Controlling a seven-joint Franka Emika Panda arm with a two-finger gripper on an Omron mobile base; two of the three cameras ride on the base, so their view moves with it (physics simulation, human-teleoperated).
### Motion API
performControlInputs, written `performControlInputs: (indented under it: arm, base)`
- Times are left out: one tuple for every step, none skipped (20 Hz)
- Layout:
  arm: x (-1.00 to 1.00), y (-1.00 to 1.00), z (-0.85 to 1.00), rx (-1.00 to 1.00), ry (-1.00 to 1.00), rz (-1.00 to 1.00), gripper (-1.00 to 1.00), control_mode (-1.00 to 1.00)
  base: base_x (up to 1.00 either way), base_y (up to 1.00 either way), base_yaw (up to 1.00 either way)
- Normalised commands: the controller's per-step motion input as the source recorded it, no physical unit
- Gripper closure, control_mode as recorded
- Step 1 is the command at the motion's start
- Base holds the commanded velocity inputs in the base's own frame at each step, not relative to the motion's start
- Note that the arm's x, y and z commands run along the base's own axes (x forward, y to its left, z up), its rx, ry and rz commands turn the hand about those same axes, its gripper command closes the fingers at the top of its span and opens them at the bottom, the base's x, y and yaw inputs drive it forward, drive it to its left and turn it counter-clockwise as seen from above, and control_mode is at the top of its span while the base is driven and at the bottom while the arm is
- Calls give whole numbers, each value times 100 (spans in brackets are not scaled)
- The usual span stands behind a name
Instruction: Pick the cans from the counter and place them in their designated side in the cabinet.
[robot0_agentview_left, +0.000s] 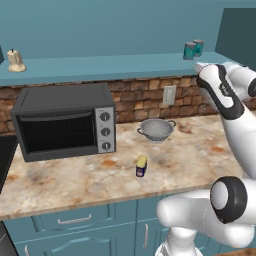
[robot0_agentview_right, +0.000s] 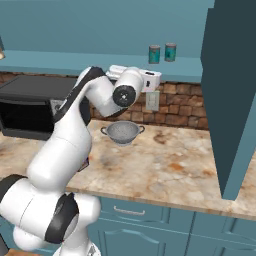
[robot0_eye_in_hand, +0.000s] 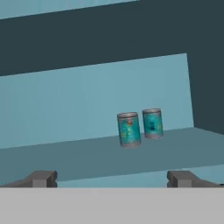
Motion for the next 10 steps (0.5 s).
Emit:
performControlInputs:
  arm:
    - [-62,46,1,-1,1,7,-100,-100]
    - [-62,45,2,-1,1,8,-100,-100]
    - [-61,44,3,-1,2,8,-100,-100]
    - [-61,41,3,-1,2,8,-100,-100]
    - [-61,41,2,-1,2,8,-100,-100]
    - [-60,41,1,-1,2,7,-100,-100]
    - [-60,41,0,-1,2,7,-100,-100]
    - [-61,39,0,-1,2,7,-100,-100]
    - [-62,38,0,-1,2,7,-100,-100]
    - [-61,36,0,-1,3,7,-100,-100]
  base:
    - [0,0,0]
    - [0,0,0]
    - [0,0,0]
    - [0,0,0]
    - [0,0,0]
    - [0,0,0]
    - [0,0,0]
    - [0,0,0]
    - [0,0,0]
    - [0,0,0]
